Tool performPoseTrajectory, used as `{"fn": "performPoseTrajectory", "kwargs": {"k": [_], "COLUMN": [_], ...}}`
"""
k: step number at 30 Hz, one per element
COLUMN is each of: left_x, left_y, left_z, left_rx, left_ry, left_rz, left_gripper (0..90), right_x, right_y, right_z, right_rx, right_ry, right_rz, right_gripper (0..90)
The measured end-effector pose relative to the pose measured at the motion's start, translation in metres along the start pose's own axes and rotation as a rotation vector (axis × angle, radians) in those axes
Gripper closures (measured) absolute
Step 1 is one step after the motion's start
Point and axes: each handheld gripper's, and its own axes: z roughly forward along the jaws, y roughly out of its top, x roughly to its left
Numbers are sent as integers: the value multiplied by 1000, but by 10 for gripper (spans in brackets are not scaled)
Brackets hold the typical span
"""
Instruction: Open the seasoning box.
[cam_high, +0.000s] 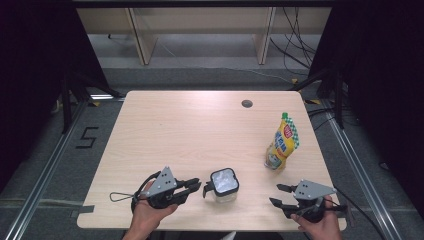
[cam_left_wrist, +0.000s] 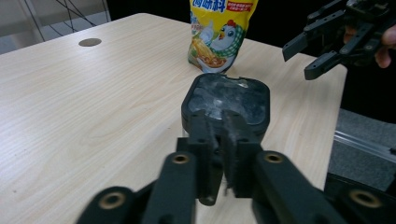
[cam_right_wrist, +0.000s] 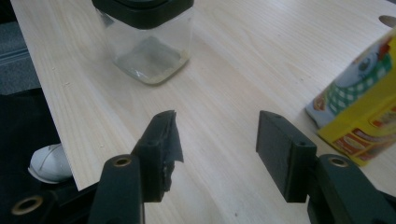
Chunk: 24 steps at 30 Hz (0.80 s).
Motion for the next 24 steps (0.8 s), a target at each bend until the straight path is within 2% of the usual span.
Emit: {"fn": "performPoseTrajectory", "kwargs": {"k": [2,3,5,8,12,13,15,19,20,22,24], "left_x": [-2,-3,-5,-8,-8,-8,-6,-8,-8,-8,-7], "left_y": [2,3,5,4,0,-1,-1,0,0,-1,-2], "left_z": [7,10,17,24,29,30,30,31,31,31,31], "left_rx": [-3,9,14,17,39,29,28,33,34,29,32], "left_ry": [-11,-13,-17,-16,-4,-12,-11,-4,-3,-3,-5], "left_rz": [-5,-3,13,14,13,-2,6,15,16,16,21], "left_gripper": [876,886,889,890,890,890,890,890,890,890,890], "right_x": [0,-2,-2,-3,-5,-5,-5,-1,-2,3,7], "right_y": [1,2,2,3,5,6,8,16,19,25,31], "right_z": [3,5,7,5,5,5,6,11,13,16,21], "right_rx": [1,4,12,7,-11,-4,-5,-7,-5,-24,-36], "right_ry": [8,12,1,-3,-3,-2,-2,16,24,21,47], "right_rz": [19,5,5,6,12,3,4,-33,-67,-80,-78], "right_gripper": [468,452,442,450,507,516,542,614,629,671,689]}}
